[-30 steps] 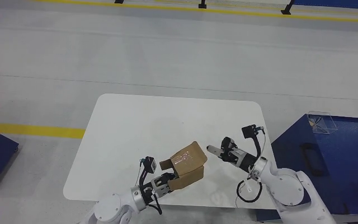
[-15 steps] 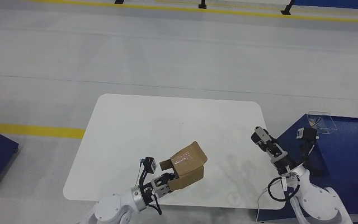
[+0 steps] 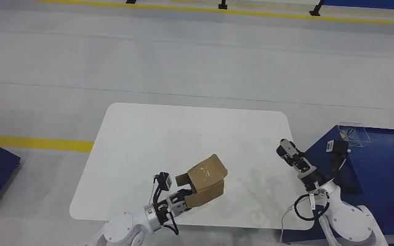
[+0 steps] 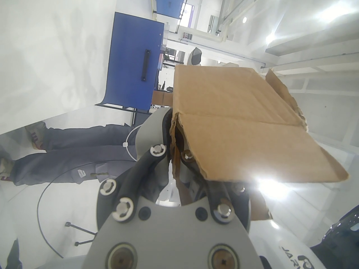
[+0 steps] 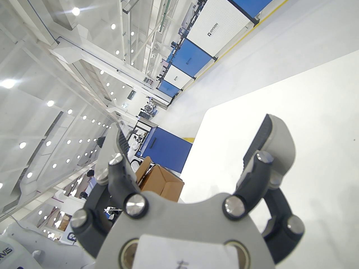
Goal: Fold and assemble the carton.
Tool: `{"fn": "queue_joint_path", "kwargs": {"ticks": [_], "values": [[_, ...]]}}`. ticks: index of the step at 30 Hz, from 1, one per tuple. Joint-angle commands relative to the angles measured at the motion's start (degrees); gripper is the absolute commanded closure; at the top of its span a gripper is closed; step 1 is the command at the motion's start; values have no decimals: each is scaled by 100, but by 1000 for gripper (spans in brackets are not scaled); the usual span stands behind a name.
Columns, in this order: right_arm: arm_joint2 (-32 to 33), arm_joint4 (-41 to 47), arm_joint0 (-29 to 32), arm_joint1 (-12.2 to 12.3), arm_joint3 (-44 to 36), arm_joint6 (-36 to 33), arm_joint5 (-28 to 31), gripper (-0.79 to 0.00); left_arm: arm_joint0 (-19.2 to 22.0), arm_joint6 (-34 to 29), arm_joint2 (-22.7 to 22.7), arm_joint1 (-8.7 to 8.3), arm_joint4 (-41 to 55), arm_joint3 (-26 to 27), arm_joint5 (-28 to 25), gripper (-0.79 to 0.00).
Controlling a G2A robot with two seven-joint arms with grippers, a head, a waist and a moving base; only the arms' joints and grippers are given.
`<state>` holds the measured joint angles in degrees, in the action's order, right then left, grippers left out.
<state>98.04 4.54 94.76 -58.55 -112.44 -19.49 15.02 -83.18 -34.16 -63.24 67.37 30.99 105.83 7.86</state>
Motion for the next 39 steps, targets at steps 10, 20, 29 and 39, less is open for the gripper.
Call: {"fn": "queue_joint_path", "kwargs": {"ticks": [10,20,29,39], "values": [[109,-71,-173,-18,114,-53,-304,-785,71,5301,587,512,4327,932,2358,0],[132,-461,-83,-42,90,7,-207,-785,892,9190,1275,1024,6847,365,201,0],[12,-691,-134,-72,281,32,-147,-785,1134,10213,1351,1198,6861,-202,-1121,0],[42,-755,-91,-97,145,24,-184,-785,1308,9791,1799,1381,6327,-566,-1505,-785]]}}
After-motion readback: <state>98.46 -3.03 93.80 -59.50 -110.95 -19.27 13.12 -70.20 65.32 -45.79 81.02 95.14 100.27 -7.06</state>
